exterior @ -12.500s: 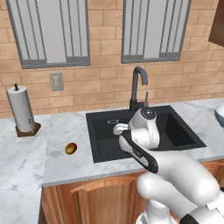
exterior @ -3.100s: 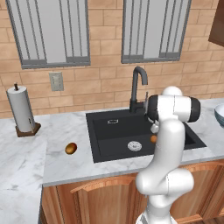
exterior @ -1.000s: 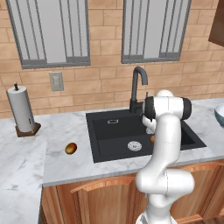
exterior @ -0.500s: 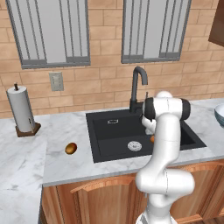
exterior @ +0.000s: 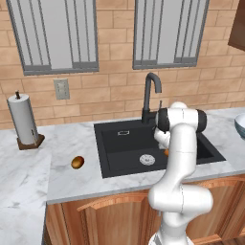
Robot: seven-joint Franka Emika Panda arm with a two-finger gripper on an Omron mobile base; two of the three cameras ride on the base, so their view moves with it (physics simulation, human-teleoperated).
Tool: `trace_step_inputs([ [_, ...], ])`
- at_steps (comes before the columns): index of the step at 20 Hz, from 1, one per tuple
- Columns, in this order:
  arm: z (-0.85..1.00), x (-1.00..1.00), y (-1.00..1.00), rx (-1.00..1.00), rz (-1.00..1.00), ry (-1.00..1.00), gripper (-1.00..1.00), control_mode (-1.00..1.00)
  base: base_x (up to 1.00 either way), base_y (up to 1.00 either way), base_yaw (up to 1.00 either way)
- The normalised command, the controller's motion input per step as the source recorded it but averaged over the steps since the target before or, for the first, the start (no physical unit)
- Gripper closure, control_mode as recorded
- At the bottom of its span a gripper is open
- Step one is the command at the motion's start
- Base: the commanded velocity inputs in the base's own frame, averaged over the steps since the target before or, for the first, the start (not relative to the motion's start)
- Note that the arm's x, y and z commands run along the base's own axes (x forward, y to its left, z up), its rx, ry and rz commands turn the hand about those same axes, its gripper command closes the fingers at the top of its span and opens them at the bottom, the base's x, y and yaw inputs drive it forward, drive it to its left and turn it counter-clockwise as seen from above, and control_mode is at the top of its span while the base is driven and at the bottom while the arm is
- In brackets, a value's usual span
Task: Remove the mango and tangerine from the sink. Then move the bowl and cup from the counter to the sink for washing.
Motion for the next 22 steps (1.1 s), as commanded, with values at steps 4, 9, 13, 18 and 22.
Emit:
trace_step_inputs([
  [4, -0.17, 0.08, 0.00, 0.00, -0.05, 0.00, -1.00, -1.00, 0.00, 0.00, 0.00],
  [9, -0.17, 0.12, 0.00, 0.00, -0.02, 0.00, -1.00, -1.00, 0.00, 0.00, 0.00],
  [13, -0.16, 0.13, 0.00, 0.00, -0.02, 0.00, -1.00, -1.00, 0.00, 0.00, 0.00],
  [18, -0.15, 0.14, 0.00, 0.00, 0.00, 0.00, -1.00, -1.00, 0.00, 0.00, 0.00],
  [22, -0.16, 0.14, 0.00, 0.01, 0.00, 0.00, -1.00, -1.00, 0.00, 0.00, 0.00],
])
